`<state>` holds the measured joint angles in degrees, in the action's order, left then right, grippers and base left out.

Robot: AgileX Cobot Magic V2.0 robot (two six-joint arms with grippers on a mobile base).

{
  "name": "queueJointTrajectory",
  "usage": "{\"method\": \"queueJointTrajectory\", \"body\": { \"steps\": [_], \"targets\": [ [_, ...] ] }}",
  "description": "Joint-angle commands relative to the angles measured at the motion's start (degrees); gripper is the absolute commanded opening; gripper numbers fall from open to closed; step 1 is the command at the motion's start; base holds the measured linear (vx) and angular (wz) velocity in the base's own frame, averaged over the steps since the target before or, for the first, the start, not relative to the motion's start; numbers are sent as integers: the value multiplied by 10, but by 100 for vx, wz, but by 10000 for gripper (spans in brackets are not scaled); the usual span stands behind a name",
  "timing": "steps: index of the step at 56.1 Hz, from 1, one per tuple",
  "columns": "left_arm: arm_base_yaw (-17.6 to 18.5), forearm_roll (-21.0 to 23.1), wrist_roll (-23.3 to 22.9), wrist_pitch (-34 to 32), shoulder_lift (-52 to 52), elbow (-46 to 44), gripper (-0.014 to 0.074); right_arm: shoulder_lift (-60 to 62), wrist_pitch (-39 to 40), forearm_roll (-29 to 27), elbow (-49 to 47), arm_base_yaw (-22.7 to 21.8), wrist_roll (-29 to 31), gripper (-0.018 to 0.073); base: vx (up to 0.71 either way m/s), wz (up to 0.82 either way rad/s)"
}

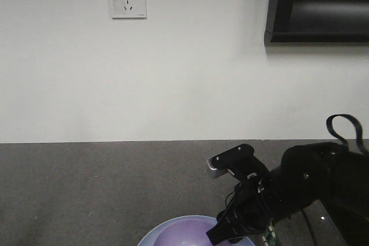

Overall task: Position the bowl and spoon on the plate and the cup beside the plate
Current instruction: 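Lower the lavender bowl onto the plate and open the right gripper, then withdraw the right gripper from the bowl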

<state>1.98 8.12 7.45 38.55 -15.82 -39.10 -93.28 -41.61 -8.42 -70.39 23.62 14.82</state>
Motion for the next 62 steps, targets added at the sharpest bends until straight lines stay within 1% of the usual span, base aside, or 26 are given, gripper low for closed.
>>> {"method": "queueJointTrajectory", "body": {
  "steps": [1,7,11,14,20,23,24,31,44,51,58,62],
  "targets": [
    [3,4,0,-43,-7,-13,3,63,30,28,-19,-1,-7,445,0,0],
    [3,4,0,-43,-7,-13,3,111,19,49,-18,-1,-9,412,0,0],
    [3,4,0,-43,-7,-13,3,149,9,63,-18,-1,-20,352,0,0],
    [3,4,0,-42,-7,-13,3,181,7,71,-18,-1,-29,284,0,0],
    [3,4,0,-39,-7,-13,3,237,8,84,-15,-1,-49,113,0,0],
    [3,4,0,-37,-7,-13,3,270,11,81,-9,-1,-51,0,0,0],
    [3,4,0,-37,-7,-13,3,278,12,81,-5,-1,-51,-15,0,0],
    [3,4,0,-30,-8,-13,3,344,31,84,39,-1,-55,-14,0,0],
    [3,10,-6,-26,-8,-13,3,474,73,84,171,-1,-79,-11,0,0],
    [3,53,-6,-29,-17,-13,3,537,83,84,238,-1,-96,-10,0,0],
    [3,98,1,-24,-57,-14,3,578,84,84,282,-1,-96,-10,0,0],
    [3,132,26,-10,-97,-21,3,593,84,90,298,-1,-96,-10,0,0]
  ]
}}
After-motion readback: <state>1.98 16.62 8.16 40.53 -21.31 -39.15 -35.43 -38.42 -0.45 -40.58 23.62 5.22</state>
